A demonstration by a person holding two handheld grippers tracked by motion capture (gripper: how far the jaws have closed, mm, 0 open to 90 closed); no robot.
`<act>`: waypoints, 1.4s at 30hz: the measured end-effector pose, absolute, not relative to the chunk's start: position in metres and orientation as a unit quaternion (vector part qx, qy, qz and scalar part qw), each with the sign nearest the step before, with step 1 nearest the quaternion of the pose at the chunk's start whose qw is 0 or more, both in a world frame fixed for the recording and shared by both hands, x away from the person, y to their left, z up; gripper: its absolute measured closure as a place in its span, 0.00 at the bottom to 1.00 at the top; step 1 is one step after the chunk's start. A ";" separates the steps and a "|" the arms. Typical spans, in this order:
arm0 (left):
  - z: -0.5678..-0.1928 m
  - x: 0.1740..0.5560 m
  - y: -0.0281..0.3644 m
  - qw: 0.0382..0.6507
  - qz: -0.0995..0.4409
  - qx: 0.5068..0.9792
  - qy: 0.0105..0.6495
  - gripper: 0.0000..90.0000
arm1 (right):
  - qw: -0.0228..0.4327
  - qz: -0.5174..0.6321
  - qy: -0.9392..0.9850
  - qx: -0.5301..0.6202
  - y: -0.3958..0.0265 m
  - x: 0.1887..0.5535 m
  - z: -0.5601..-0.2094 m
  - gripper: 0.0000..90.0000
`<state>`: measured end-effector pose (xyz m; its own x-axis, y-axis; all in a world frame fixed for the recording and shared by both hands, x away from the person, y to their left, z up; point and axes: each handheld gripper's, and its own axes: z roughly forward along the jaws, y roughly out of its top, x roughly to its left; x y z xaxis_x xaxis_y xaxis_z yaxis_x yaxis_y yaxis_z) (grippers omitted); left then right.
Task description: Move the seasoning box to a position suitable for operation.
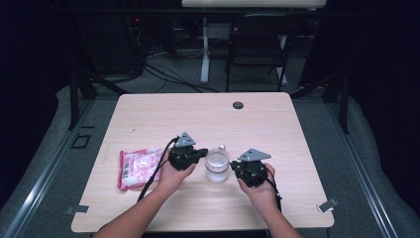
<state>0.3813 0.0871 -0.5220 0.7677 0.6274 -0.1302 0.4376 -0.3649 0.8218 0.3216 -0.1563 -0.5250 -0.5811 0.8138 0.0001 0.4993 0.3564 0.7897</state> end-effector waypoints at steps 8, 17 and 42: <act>-0.517 0.377 0.096 0.458 0.117 0.814 0.337 1.00 | 0.163 0.425 0.812 0.365 -0.161 0.319 -0.523 0.90; -0.509 0.358 0.120 0.452 0.147 0.810 0.343 0.97 | 0.160 0.429 0.815 0.357 -0.157 0.324 -0.521 0.93; -0.511 0.315 0.207 0.442 0.194 0.763 0.429 0.87 | 0.154 0.425 0.812 0.370 -0.146 0.386 -0.539 0.81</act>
<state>0.3154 0.2066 -0.5107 0.5557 0.8272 -0.0829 0.4838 -0.2407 0.8414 0.3859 -0.1462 -0.5389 -0.6793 0.7312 0.0635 0.4689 0.3658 0.8039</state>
